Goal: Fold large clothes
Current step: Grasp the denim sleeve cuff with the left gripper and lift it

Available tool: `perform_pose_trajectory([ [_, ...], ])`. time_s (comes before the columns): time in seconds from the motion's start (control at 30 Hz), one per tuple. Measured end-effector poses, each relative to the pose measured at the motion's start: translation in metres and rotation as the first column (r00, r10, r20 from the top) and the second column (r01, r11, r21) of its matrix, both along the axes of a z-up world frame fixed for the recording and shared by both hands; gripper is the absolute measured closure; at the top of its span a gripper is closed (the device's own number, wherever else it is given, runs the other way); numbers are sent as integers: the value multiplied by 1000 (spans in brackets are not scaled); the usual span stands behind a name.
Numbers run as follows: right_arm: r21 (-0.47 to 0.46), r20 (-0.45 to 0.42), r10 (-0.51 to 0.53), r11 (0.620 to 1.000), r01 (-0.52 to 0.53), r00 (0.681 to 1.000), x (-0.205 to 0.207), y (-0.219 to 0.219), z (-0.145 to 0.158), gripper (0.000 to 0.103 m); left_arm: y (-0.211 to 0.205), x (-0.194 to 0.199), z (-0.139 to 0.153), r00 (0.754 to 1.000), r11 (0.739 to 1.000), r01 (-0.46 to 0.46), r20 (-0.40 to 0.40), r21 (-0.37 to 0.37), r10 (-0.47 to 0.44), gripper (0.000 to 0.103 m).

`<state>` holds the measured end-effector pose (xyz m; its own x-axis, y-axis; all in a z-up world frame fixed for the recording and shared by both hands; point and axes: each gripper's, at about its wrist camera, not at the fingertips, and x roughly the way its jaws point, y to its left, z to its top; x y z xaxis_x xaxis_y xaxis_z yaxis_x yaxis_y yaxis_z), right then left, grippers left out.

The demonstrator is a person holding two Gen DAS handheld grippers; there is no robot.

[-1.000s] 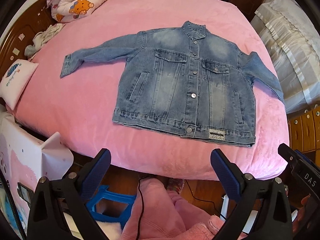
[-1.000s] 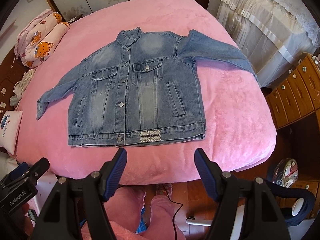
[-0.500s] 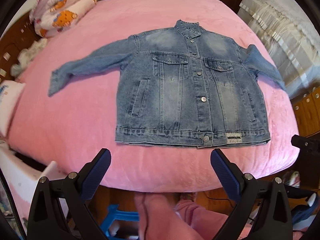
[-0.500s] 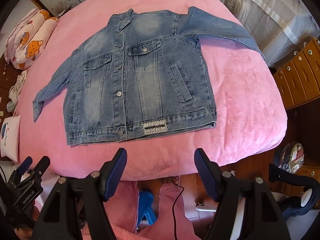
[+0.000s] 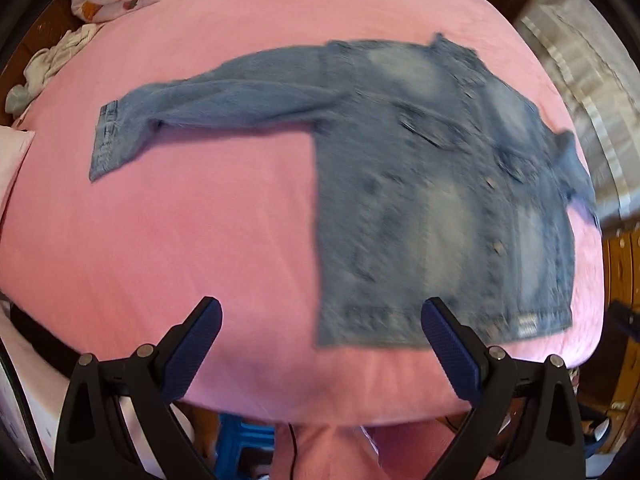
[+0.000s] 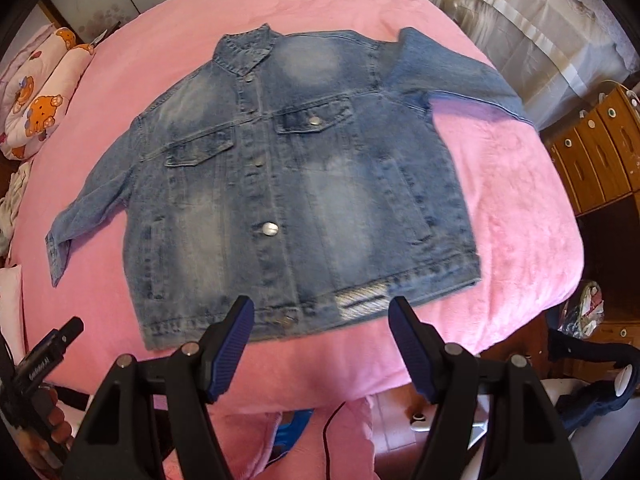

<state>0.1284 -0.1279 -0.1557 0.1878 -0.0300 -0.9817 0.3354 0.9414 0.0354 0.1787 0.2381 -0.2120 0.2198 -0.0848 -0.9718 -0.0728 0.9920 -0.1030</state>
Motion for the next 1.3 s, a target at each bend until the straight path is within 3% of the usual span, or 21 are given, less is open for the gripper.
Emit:
perform_pose_trajectory([
  [0.13, -15, 0, -10, 1000, 10, 1000, 34, 41, -10, 33, 59, 40, -16, 999, 999, -47, 8, 6, 47, 4],
  [0.27, -26, 1, -33, 999, 33, 999, 69, 80, -20, 33, 127, 73, -41, 986, 984, -165, -17, -63, 165, 4],
  [0.37, -20, -12, -15, 1000, 15, 1000, 94, 112, -30, 33, 178, 89, -65, 957, 951, -289, -53, -110, 285, 4],
  [0.47, -14, -58, 60, 998, -61, 996, 117, 150, -46, 33, 228, 97, -85, 911, 901, -412, -62, -132, 408, 4],
  [0.67, -12, -89, 239, 971, -241, 967, 147, 231, -77, 33, 304, 92, -128, 774, 742, -628, -86, -234, 628, 7],
  [0.7, -2, -91, 262, 965, -263, 961, 150, 245, -82, 33, 317, 90, -138, 737, 699, -666, -89, -261, 670, 10],
  [0.77, 19, -95, 299, 954, -298, 950, 152, 266, -88, 33, 332, 85, -150, 686, 640, -712, -88, -291, 723, 12],
  [0.8, 25, -99, 313, 950, -312, 945, 153, 274, -90, 33, 342, 83, -160, 645, 595, -742, -89, -310, 759, 16],
  [0.87, 53, -104, 346, 938, -343, 932, 152, 291, -95, 33, 353, 82, -173, 605, 546, -764, -88, -343, 791, 22],
  [0.9, 68, -107, 366, 930, -361, 924, 151, 300, -98, 33, 357, 83, -178, 595, 535, -767, -83, -354, 799, 24],
  [1.03, 89, -98, 426, 904, -419, 899, 149, 319, -107, 33, 358, 91, -184, 593, 547, -762, -35, -347, 804, 44],
  [1.07, 88, -94, 422, 906, -415, 902, 150, 318, -109, 33, 358, 95, -185, 595, 554, -757, -15, -346, 804, 52],
  [1.1, 89, -89, 411, 910, -404, 907, 150, 318, -111, 33, 357, 97, -187, 594, 558, -760, -8, -332, 804, 71],
  [1.13, 94, -86, 396, 917, -388, 914, 151, 315, -113, 33, 355, 99, -187, 595, 560, -761, -9, -328, 804, 80],
  [1.23, 116, -97, 351, 933, -339, 932, 154, 305, -122, 33, 352, 111, -187, 594, 565, -755, 17, -333, 804, 91],
  [1.3, 121, -110, 307, 948, -294, 945, 153, 295, -125, 33, 348, 119, -178, 613, 596, -741, 51, -310, 789, 93],
])
